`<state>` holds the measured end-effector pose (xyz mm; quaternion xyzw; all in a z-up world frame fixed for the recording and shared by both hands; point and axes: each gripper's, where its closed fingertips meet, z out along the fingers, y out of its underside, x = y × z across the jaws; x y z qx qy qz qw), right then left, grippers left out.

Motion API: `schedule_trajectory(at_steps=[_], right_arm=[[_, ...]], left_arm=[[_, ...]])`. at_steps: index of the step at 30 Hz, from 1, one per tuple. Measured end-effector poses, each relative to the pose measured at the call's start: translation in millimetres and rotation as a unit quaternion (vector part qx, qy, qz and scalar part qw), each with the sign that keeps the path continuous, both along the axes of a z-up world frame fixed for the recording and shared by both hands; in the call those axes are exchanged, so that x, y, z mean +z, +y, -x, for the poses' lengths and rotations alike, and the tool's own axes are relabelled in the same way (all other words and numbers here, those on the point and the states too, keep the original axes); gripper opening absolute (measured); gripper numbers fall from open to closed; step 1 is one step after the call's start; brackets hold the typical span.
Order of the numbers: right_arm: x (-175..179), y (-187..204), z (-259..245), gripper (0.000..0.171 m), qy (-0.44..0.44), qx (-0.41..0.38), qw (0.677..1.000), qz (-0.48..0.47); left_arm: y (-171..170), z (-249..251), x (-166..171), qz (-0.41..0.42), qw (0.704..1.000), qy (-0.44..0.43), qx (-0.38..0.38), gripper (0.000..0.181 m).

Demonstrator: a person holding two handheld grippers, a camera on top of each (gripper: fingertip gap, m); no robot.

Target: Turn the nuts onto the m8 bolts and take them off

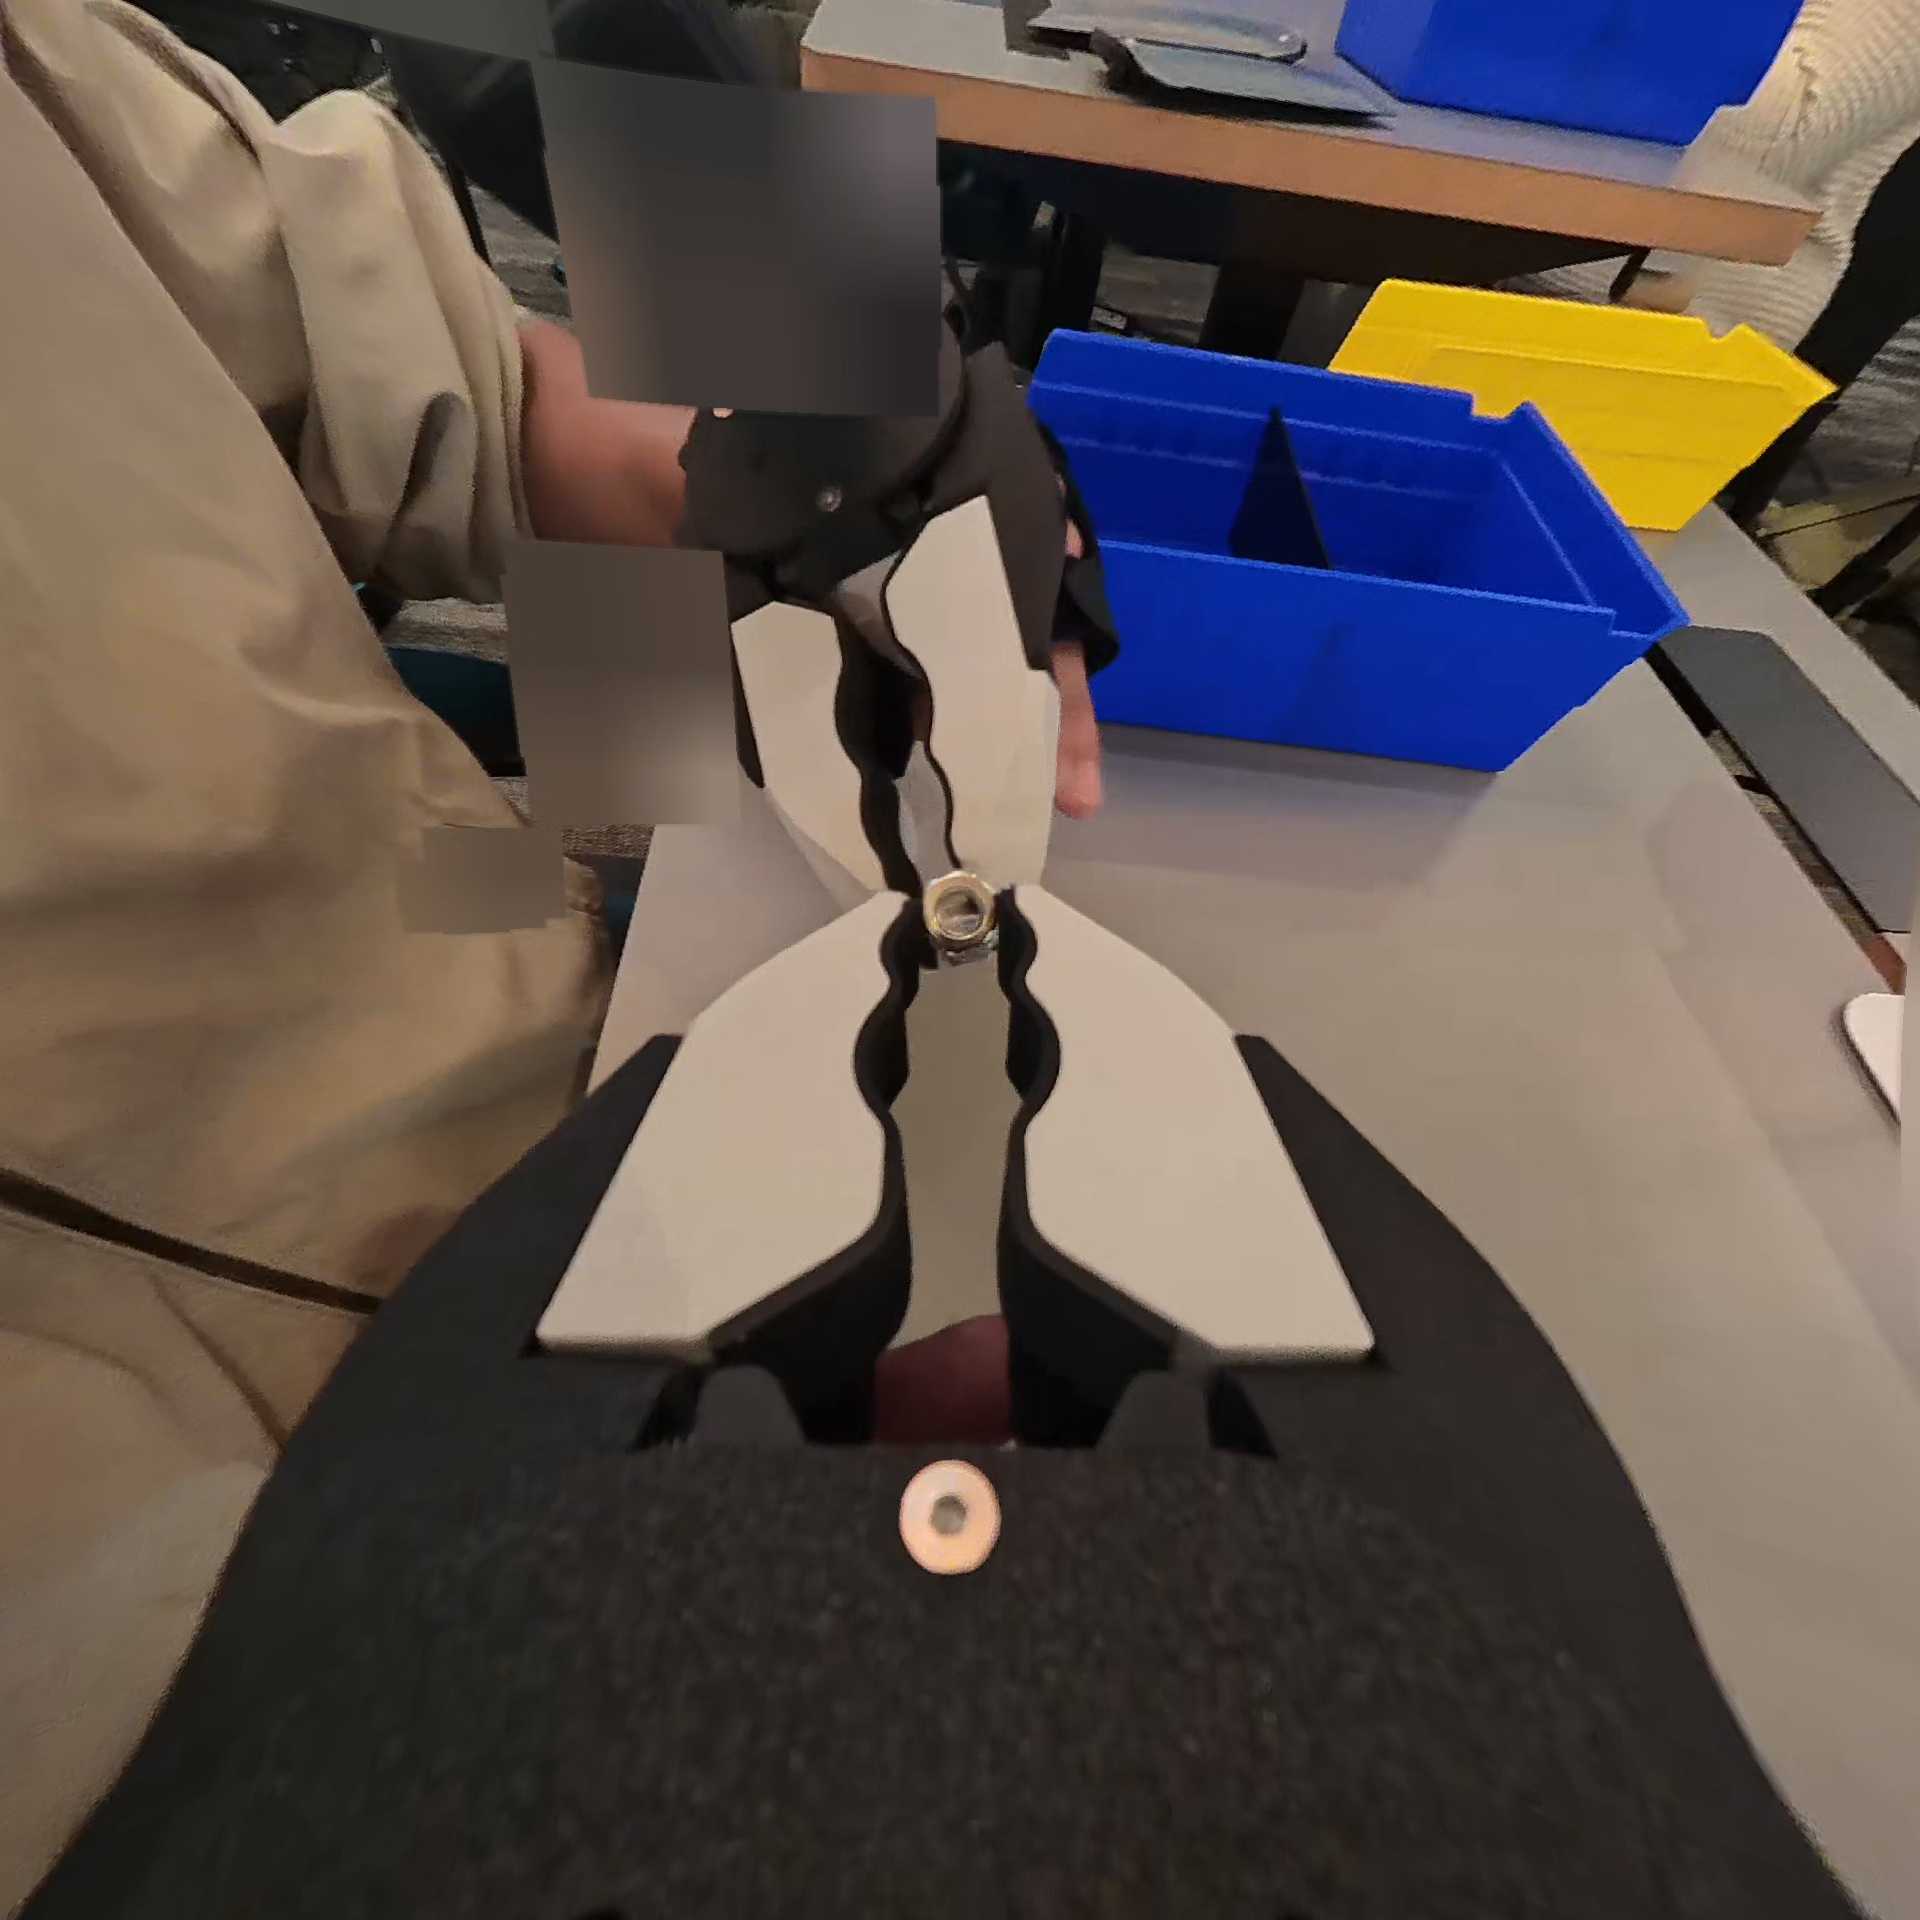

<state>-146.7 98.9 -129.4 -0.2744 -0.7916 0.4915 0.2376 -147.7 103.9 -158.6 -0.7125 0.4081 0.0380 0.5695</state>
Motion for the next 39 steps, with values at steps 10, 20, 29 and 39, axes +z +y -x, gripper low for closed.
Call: schedule_trajectory(at_steps=[10,20,29,39], right_arm=[[-6,4,0,0.014,-0.016,0.004,1.0,0.016],[-9,15,3,0.014,-0.022,-0.055,0.993,0.1],[-21,23,8,0.014,-0.056,-0.16,0.971,0.171],[-27,29,12,0.015,-0.126,-0.244,0.94,0.201]], left_arm=[[2,-2,-2,-0.012,1.0,0.001,-0.005,0.013],[16,2,0,-0.062,0.994,0.026,0.085,0.013],[21,12,-7,-0.109,0.956,0.168,0.214,0.013],[27,14,-14,-0.084,0.965,0.094,0.229,0.013]])
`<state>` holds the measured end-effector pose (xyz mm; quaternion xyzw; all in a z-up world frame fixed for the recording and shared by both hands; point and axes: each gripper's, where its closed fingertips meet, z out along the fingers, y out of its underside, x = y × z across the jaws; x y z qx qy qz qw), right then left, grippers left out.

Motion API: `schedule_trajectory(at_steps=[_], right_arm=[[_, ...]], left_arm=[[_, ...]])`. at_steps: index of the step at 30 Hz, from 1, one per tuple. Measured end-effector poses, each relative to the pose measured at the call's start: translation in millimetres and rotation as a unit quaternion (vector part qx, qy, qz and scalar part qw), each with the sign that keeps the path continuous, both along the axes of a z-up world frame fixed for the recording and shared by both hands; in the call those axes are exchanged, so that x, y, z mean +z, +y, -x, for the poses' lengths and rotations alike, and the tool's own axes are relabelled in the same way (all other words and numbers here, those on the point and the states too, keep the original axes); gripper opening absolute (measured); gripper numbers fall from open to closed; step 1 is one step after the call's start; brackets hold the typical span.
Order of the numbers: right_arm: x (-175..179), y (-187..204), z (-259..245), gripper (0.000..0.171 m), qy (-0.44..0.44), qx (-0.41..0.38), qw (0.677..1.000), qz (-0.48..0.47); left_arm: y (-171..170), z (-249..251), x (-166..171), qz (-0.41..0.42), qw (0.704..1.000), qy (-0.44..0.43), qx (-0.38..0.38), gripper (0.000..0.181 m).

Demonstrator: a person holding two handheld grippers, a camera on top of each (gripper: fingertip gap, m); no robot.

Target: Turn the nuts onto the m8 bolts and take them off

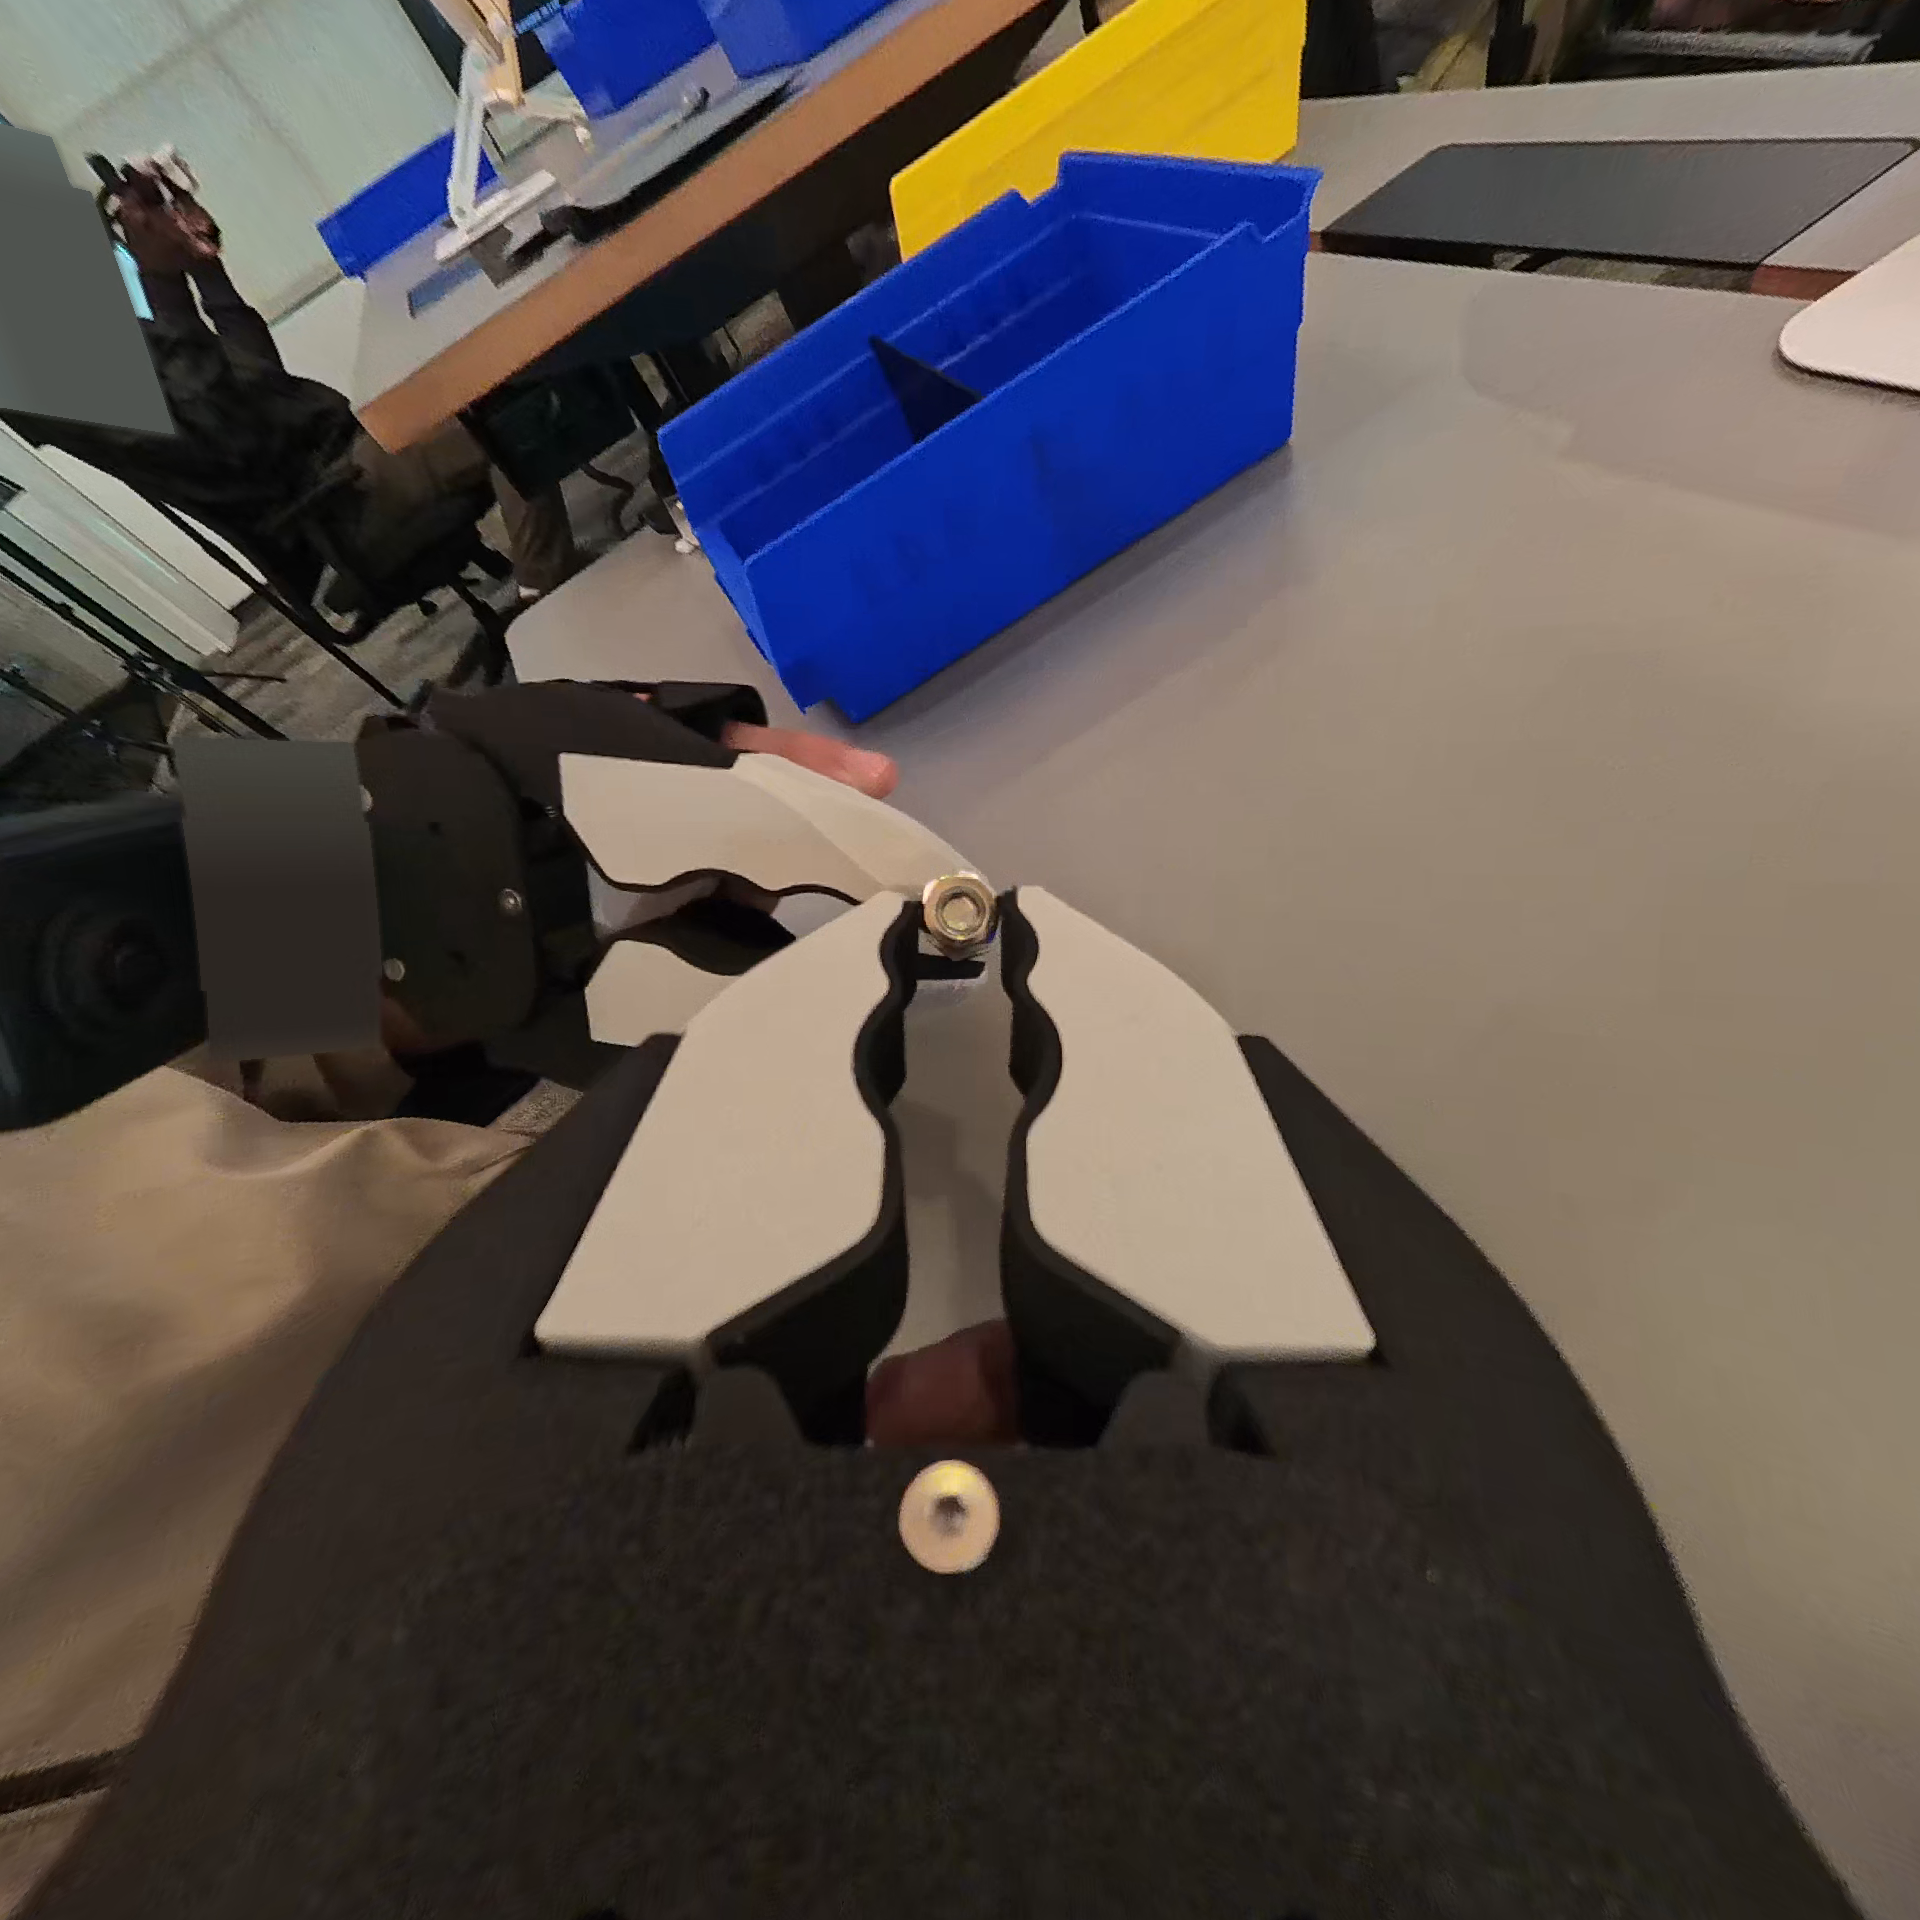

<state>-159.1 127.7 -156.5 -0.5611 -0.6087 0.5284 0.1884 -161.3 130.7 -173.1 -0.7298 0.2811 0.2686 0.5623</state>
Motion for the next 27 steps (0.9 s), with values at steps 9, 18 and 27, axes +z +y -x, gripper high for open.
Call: schedule_trajectory(at_steps=[9,18,27], right_arm=[[16,-4,-9,0.035,0.062,0.075,0.987,-0.13],[38,-32,-36,0.03,0.182,0.266,0.942,-0.098],[32,-47,-41,0.015,0.156,0.314,0.936,-0.036]], left_arm=[[-6,-11,2,0.009,0.982,-0.172,-0.083,0.013],[-42,-50,24,0.049,0.86,-0.391,-0.324,0.013],[-47,-55,28,0.056,0.842,-0.404,-0.354,0.013]])
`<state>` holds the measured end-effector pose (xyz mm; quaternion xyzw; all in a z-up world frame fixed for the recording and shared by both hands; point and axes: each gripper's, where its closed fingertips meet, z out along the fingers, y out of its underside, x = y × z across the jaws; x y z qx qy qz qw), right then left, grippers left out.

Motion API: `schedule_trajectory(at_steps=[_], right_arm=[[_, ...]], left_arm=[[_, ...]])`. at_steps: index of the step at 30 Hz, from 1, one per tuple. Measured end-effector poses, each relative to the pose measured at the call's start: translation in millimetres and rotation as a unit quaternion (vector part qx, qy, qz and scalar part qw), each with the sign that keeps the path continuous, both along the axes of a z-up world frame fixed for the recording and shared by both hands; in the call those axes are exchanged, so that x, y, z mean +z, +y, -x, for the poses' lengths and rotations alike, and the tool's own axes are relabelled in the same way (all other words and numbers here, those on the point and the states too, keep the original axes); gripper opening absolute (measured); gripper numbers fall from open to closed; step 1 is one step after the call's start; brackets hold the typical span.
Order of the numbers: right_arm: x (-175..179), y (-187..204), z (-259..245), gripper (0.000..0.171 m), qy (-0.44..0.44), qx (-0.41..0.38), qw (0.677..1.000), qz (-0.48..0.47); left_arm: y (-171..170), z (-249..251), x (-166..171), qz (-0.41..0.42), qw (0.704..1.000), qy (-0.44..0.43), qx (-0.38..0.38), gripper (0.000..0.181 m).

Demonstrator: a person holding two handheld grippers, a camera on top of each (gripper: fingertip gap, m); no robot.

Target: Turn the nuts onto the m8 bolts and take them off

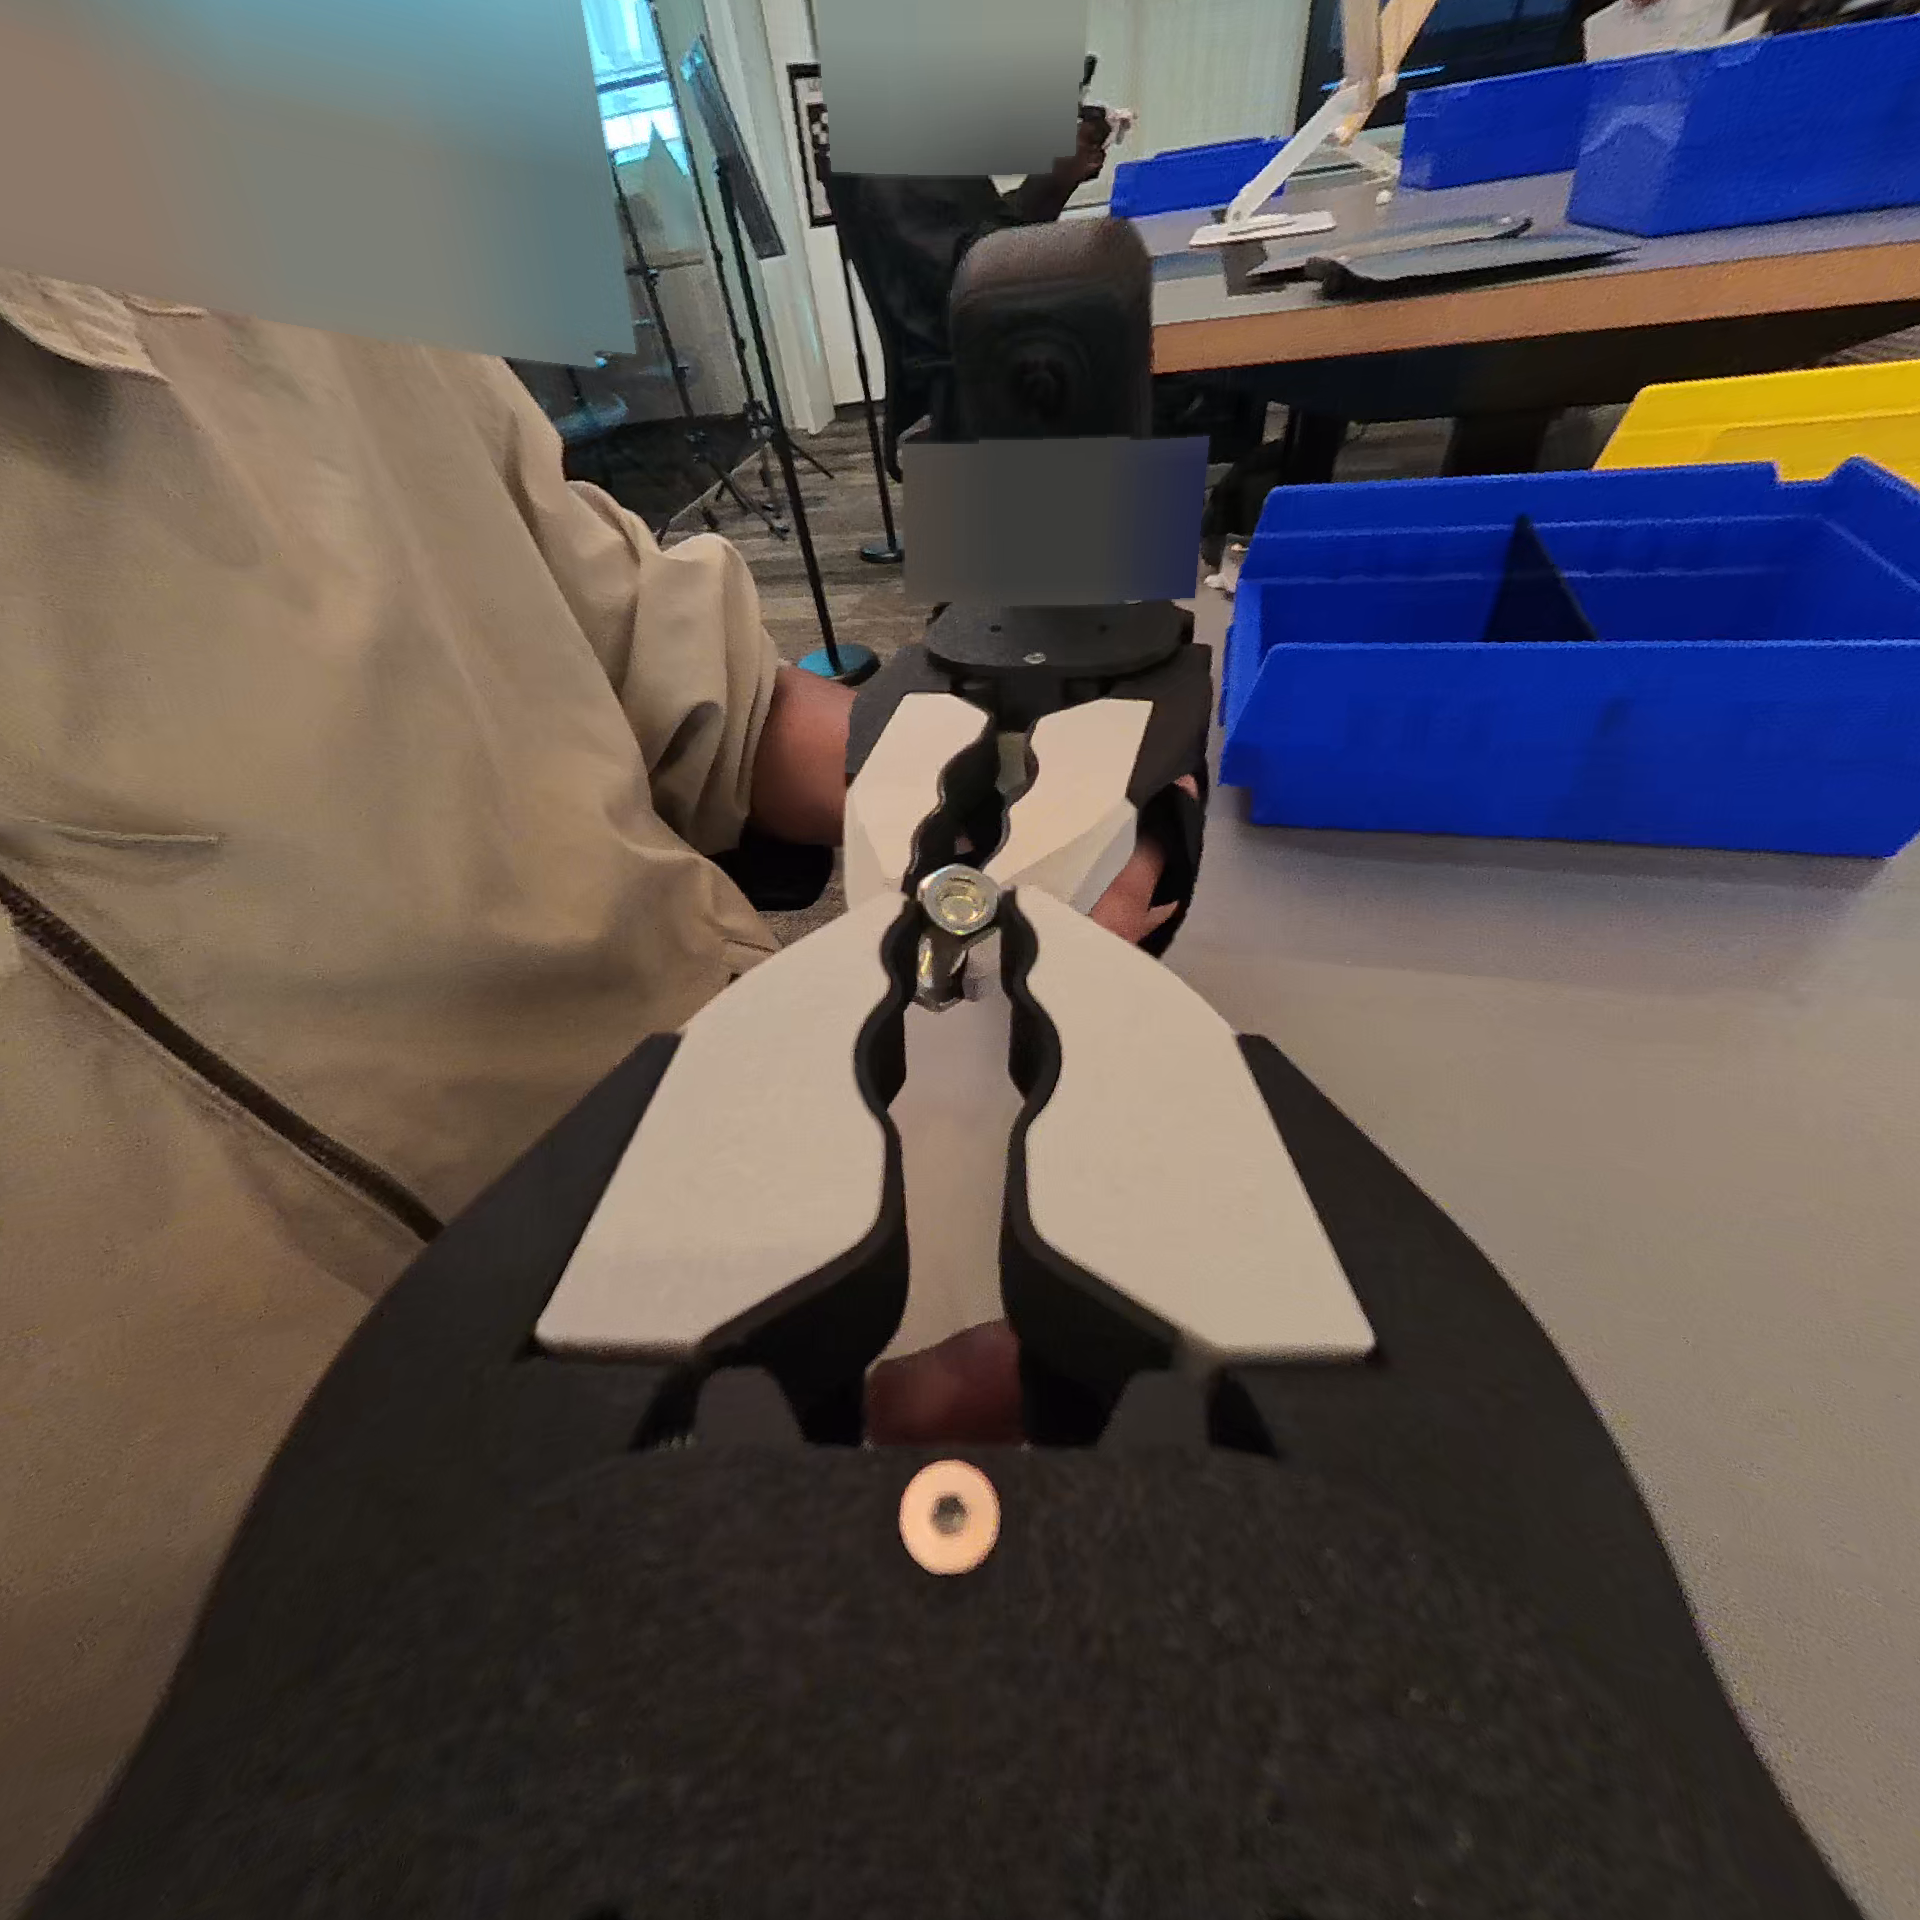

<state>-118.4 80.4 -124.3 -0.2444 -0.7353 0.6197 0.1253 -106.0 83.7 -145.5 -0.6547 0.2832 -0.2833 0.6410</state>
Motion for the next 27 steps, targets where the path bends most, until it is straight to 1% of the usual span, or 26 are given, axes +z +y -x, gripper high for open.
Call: schedule_trajectory(at_steps=[2,5,7,9,11,14,15,16,18,20,21,23,24,27], right_arm=[[-2,4,4,0.014,-0.009,-0.024,1.0,-0.001],[-6,13,12,0.014,-0.029,-0.072,0.997,0.007],[-10,19,17,0.014,-0.037,-0.101,0.994,0.012],[-12,23,20,0.014,-0.042,-0.133,0.99,0.003],[-13,28,24,0.014,-0.053,-0.167,0.985,0.008],[-19,35,31,0.014,-0.071,-0.221,0.973,0.003],[-20,35,31,0.014,-0.07,-0.232,0.97,-0.003],[-19,35,30,0.014,-0.061,-0.237,0.97,-0.009],[-16,33,27,0.015,-0.049,-0.236,0.971,0.0],[-11,30,22,0.034,-0.039,-0.218,0.975,0.018],[-7,30,20,0.037,-0.031,-0.213,0.976,0.033],[-4,31,17,0.036,-0.025,-0.203,0.977,0.058],[-2,32,16,0.033,-0.022,-0.199,0.977,0.075],[-4,32,19,0.028,-0.04,-0.187,0.974,0.119]], left_arm=[[4,4,-3,-0.003,0.999,0.022,0.025,0.013],[15,16,-8,-0.005,0.993,0.072,0.089,0.013],[20,20,-11,-0.008,0.984,0.114,0.136,0.013],[27,26,-15,-0.018,0.965,0.176,0.192,0.013],[31,31,-16,-0.023,0.947,0.214,0.239,0.013],[37,39,-20,-0.025,0.917,0.268,0.295,0.013],[37,39,-21,-0.025,0.914,0.274,0.298,0.013],[36,38,-20,-0.026,0.919,0.263,0.292,0.013],[35,34,-17,-0.015,0.939,0.217,0.267,0.013],[33,31,-14,-0.003,0.956,0.164,0.242,0.013],[30,27,-12,0.007,0.97,0.122,0.21,0.013],[26,26,-8,0.026,0.984,0.043,0.172,0.013],[23,24,-5,0.034,0.989,0.005,0.142,0.013],[16,26,4,0.038,0.992,-0.086,0.089,0.013]])
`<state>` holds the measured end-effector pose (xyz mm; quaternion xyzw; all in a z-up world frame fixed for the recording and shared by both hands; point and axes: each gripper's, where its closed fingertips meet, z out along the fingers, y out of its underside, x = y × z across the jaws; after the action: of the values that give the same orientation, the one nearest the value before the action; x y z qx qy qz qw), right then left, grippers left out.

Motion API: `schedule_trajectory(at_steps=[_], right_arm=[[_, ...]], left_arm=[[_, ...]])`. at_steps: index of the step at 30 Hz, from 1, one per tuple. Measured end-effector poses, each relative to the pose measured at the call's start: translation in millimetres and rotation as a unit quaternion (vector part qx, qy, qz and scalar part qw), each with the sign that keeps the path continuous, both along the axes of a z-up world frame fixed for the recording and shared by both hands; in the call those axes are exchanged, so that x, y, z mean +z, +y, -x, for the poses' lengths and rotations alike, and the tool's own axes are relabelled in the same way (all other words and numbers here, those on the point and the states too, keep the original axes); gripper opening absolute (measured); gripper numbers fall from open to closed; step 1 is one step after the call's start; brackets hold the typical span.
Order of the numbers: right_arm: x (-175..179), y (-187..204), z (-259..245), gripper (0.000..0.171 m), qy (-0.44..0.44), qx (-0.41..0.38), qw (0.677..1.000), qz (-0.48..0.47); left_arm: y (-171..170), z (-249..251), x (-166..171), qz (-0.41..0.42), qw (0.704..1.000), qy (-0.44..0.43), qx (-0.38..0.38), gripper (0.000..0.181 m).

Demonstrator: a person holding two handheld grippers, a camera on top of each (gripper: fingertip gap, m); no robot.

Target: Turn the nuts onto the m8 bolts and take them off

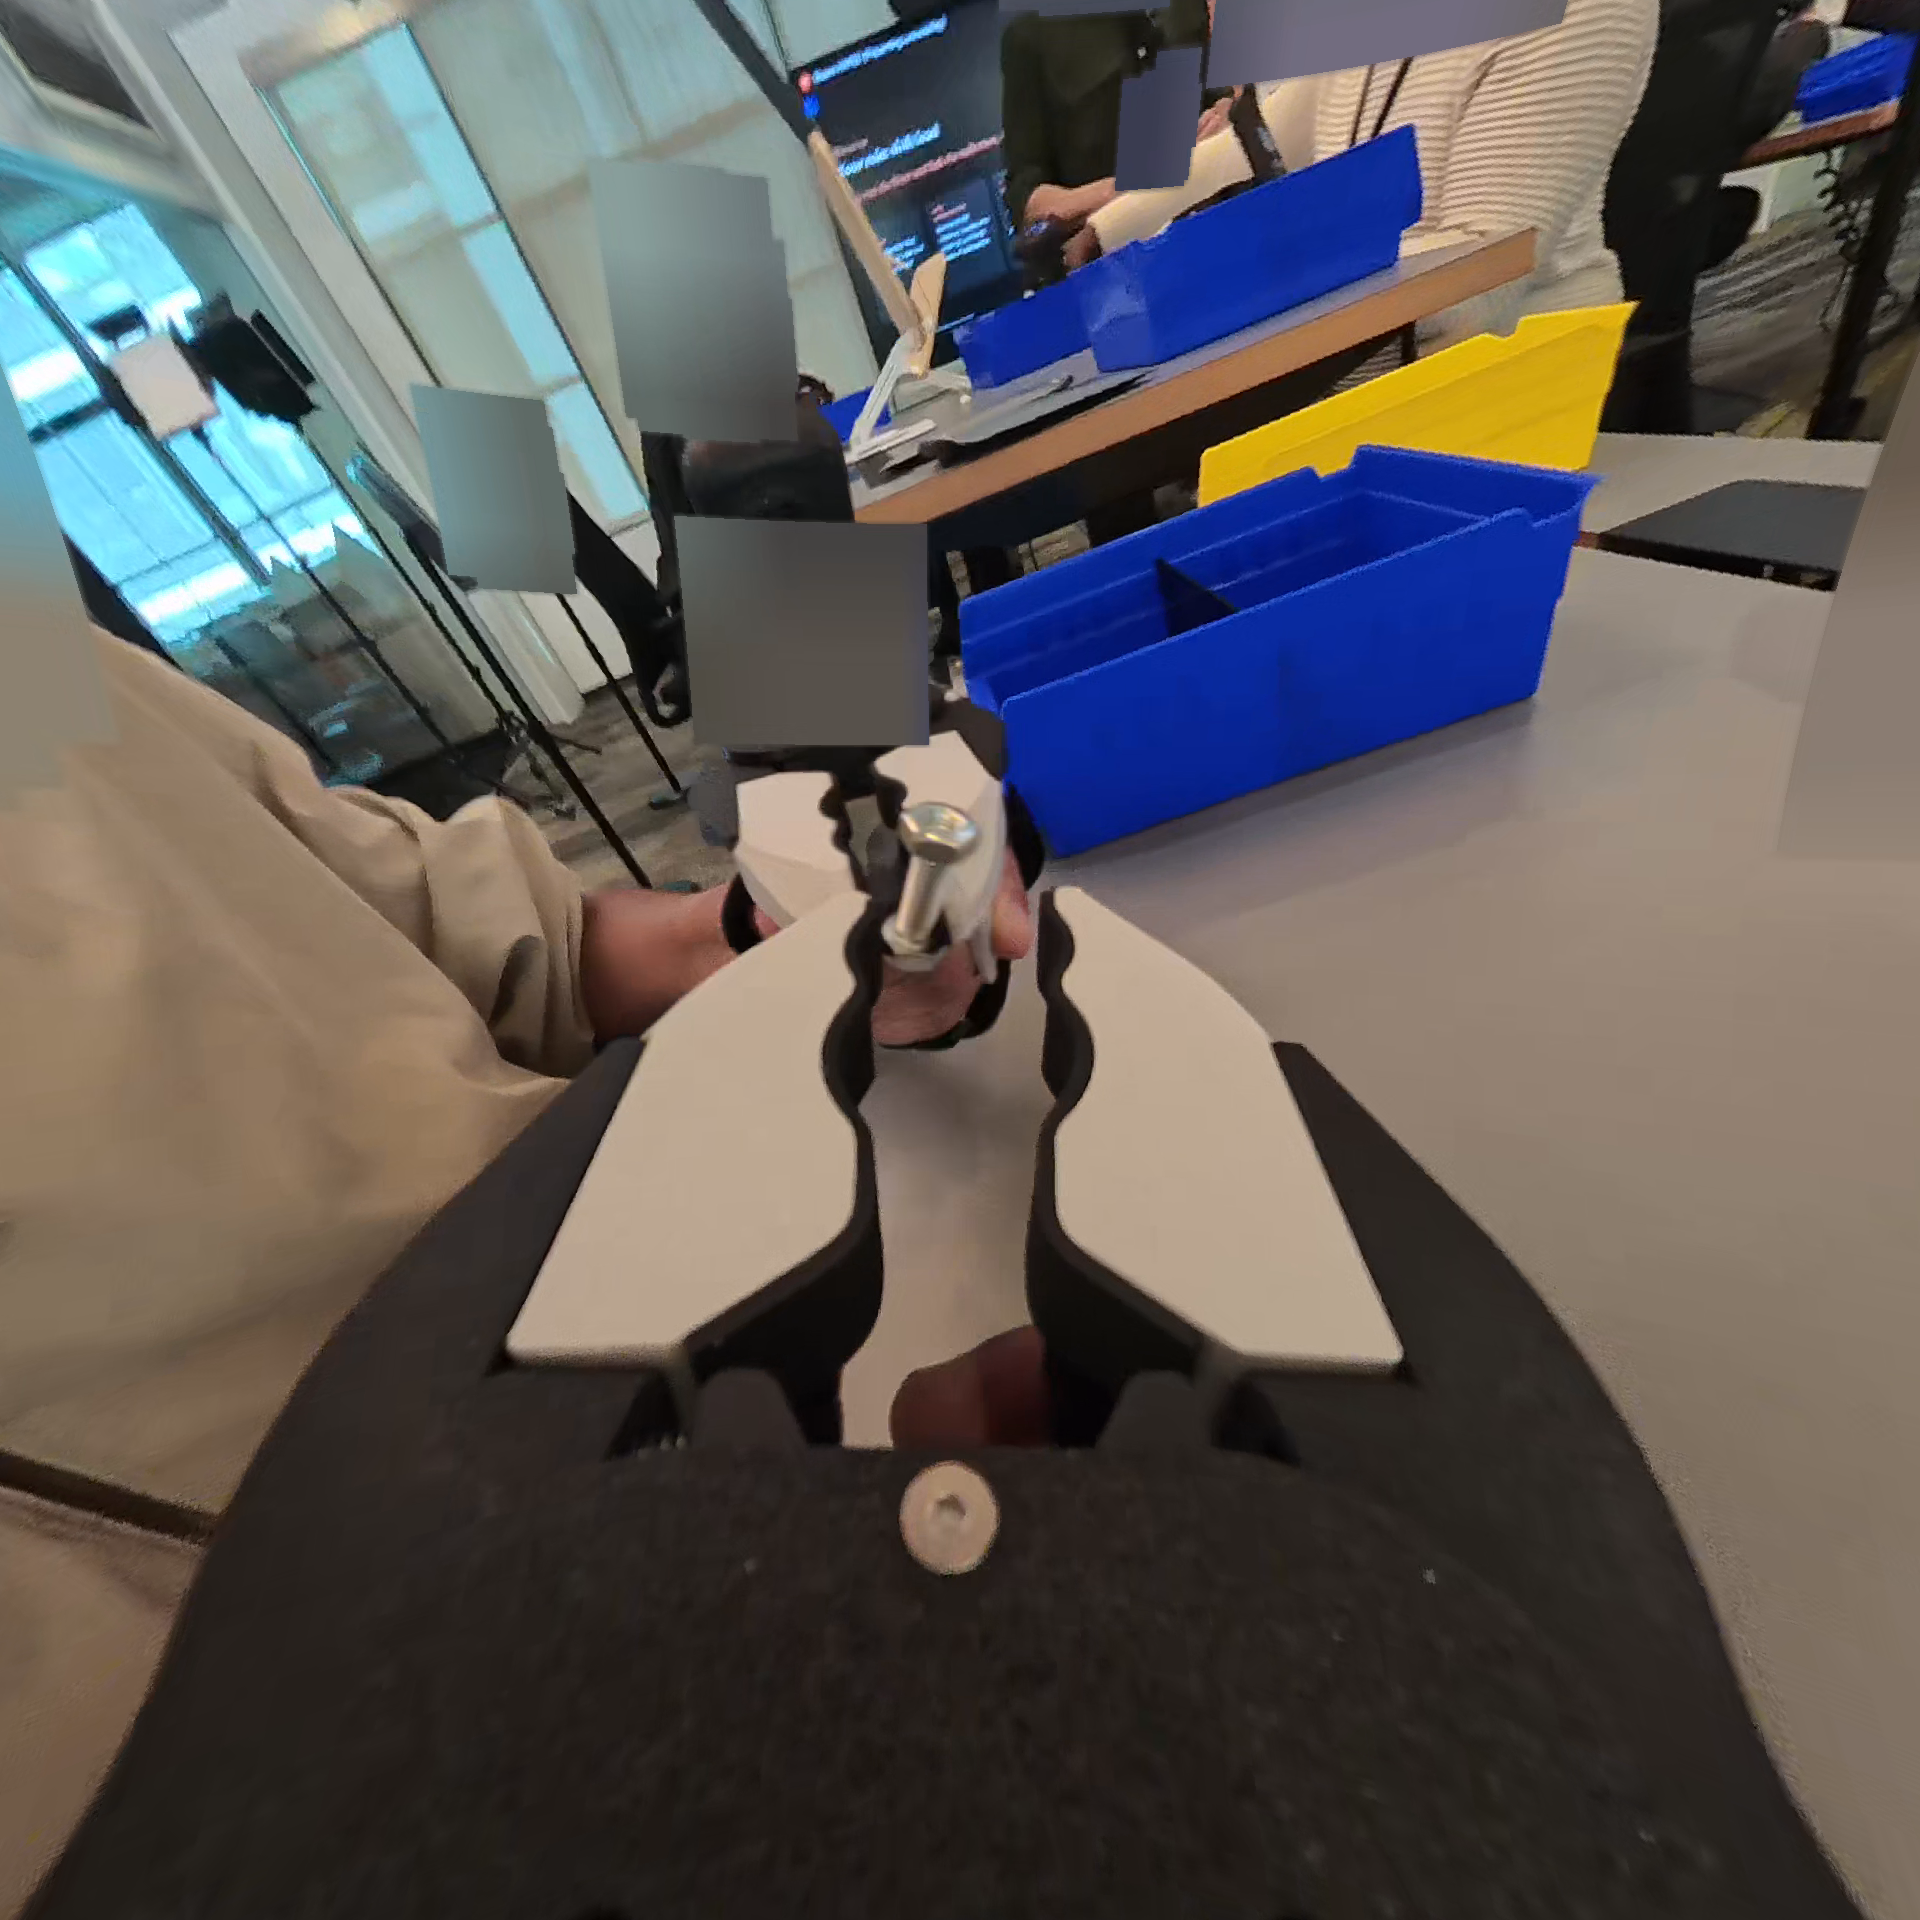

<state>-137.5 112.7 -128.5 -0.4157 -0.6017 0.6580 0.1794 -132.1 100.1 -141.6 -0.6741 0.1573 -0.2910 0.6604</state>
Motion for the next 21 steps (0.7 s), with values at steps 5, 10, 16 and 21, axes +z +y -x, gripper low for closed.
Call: schedule_trajectory(at_steps=[5,10,16,21], right_arm=[[6,-3,3,0.027,0.006,0.017,0.999,0.049],[7,-9,5,0.027,0.005,0.021,0.999,0.033],[18,-14,-5,0.023,0.021,0.042,0.998,0.047],[7,-10,5,0.026,-0.006,0.025,0.999,0.032]], left_arm=[[2,6,-4,0.006,1.0,-0.014,0.002,0.013],[4,4,-5,0.007,1.0,-0.007,0.004,0.013],[6,8,-7,0.008,1.0,0.004,0.015,0.013],[4,6,-4,0.0,1.0,0.011,0.012,0.013]])
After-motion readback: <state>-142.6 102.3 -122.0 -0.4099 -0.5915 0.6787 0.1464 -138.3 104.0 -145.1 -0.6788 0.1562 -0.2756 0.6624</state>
